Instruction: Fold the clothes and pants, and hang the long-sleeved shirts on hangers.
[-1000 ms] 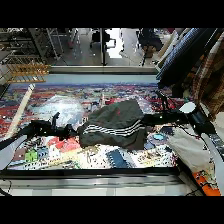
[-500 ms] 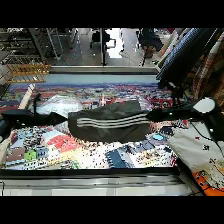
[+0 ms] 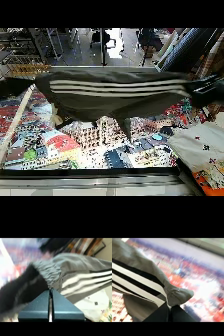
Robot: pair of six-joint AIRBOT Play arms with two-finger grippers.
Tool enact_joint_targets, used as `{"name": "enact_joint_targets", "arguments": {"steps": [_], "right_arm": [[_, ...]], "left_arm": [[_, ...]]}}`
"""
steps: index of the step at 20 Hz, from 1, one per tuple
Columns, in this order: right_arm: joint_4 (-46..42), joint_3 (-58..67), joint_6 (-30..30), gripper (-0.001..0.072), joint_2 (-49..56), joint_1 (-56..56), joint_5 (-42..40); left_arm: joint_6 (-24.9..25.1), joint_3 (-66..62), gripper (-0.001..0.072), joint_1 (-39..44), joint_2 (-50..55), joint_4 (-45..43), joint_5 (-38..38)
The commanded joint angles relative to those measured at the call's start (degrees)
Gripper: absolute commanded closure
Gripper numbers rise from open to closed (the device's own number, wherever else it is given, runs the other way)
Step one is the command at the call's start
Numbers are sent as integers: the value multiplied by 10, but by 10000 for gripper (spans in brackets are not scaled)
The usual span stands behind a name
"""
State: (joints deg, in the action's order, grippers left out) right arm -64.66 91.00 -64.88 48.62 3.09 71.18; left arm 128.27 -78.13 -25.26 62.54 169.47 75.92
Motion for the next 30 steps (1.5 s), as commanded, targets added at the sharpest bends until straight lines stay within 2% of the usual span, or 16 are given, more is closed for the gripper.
{"name": "enact_joint_targets", "arguments": {"steps": [1,5,10,12,15,18,20,22,23,24,25,26,28,29,30], "right_arm": [[-51,89,17,695,-45,0,-3],[-61,190,48,695,-61,0,-21],[-61,237,61,696,-50,0,-180],[-63,237,61,696,-8,0,-163],[-45,235,56,695,134,0,-61],[-5,203,54,695,317,0,-58],[-3,200,54,695,442,0,-121],[47,201,38,688,546,0,-240],[87,205,20,526,582,0,-282],[120,212,-6,316,607,0,-305],[125,216,-32,239,615,1,-305],[115,217,-57,240,613,5,-280],[86,223,-62,264,597,25,-159],[85,223,-66,308,589,39,-85],[89,222,-78,320,584,55,2]], "left_arm": [[-15,-76,700,-23,-61,15,-4],[-14,-166,699,-24,-110,15,-13],[40,-206,699,-24,-146,-4,-85],[36,-205,699,-22,-123,-33,-85],[20,-158,699,47,-32,-64,-66],[20,-89,698,140,100,-154,-97],[-2,-76,698,162,214,-181,-179],[-21,-78,698,158,324,-129,-311],[-21,-88,693,151,370,-91,-348],[-21,-106,569,141,402,-75,-349],[-38,-127,358,129,423,-79,-332],[-60,-139,321,115,431,-89,-307],[-94,-143,320,83,422,-152,-226],[-138,-143,321,67,417,-215,-171],[-189,-143,321,55,414,-280,-118]]}}
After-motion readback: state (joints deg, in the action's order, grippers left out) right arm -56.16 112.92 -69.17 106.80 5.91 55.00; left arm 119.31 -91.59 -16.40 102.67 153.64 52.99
